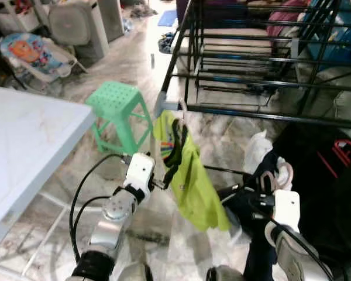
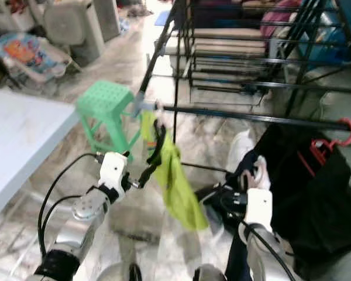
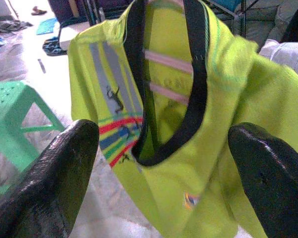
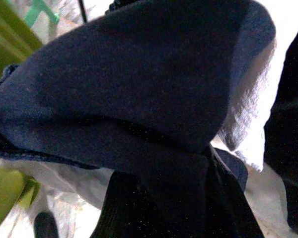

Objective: Hang hanger

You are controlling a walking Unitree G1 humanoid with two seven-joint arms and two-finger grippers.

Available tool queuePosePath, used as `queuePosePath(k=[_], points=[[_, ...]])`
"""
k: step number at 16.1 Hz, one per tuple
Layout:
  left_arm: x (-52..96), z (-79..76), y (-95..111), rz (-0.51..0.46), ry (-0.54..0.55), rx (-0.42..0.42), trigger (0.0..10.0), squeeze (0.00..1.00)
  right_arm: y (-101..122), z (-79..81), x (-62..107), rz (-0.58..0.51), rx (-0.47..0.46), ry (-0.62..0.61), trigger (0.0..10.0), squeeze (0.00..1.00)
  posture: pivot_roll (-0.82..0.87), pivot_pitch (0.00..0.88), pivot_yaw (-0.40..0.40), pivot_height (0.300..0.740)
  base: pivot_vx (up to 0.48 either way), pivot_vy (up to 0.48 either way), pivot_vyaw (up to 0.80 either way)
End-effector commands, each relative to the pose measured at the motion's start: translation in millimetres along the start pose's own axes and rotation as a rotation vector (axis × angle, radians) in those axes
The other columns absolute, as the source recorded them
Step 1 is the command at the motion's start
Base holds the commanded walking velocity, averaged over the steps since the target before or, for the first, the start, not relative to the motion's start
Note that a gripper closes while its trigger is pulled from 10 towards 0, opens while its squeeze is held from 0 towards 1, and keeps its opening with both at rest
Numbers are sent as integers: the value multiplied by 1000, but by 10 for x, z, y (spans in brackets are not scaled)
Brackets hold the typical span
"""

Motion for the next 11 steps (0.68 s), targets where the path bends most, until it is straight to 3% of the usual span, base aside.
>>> queuePosePath(k=[1, 11], points=[[13, 46, -45, 17, 18, -6, 10000, 0, 58, 40, 13, -15, 3, 21, 10000, 0, -98, 0, 47, 740, -322, 0, 0], [-6, 41, -74, 19, 31, -2, 10000, 0, 141, 67, -75, -16, -13, 42, 10000, 0, -100, 0, 40, 740, -315, 0, 0]])
Point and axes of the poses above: a point about 5 cm out from each wrist's last joint towards the gripper, its own x axis pointing back from the gripper into the wrist, its own y axis along the axis of the wrist's last joint, z = x × y, the point moved 2 cm from there along -x, pointing out of the wrist towards the gripper, and after that the axes turned 14 degrees about -x, right-handed, at the moved point
